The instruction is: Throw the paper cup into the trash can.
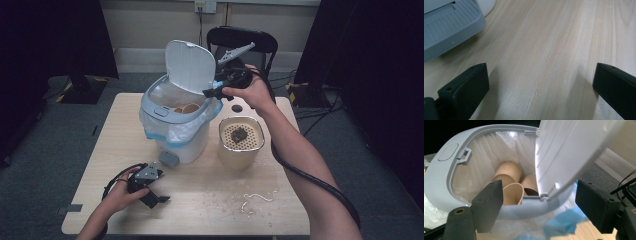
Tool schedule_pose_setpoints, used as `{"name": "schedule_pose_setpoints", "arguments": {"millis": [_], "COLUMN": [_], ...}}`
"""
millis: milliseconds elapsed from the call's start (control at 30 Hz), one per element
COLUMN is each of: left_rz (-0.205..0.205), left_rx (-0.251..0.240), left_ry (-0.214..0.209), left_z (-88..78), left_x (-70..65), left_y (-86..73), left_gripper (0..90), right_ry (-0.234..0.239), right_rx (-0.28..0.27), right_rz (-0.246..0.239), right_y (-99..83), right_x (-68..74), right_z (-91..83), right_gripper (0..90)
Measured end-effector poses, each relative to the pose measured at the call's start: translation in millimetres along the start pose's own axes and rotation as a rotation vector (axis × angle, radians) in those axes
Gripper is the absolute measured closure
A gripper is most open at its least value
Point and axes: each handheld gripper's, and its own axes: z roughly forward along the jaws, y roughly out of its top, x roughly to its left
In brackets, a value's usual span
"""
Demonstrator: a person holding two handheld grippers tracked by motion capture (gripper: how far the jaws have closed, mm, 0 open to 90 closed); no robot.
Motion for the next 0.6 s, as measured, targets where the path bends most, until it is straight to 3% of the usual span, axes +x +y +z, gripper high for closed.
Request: {"name": "schedule_pose_setpoints", "arguments": {"millis": [267,433,600], "left_rz": [0.003,0.001,0.000], "left_rx": [0.005,0.000,0.000], "left_ry": [-0.001,0.000,0.000], "left_z": [-0.3,0.0,0.0], "left_x": [0.2,0.0,0.0], "left_y": [0.2,0.0,0.0], "left_gripper": [0.0,0.0,0.0], "right_ry": [0.011,0.004,-0.010], "right_rx": [0.017,0.021,-0.011], "right_rz": [-0.003,-0.003,0.010], "right_y": [-2.5,-7.8,-5.2], "right_x": [1.4,-0.3,-3.9], "right_z": [7.8,3.3,-5.7], "right_gripper": [22.9,22.8,23.4]}}
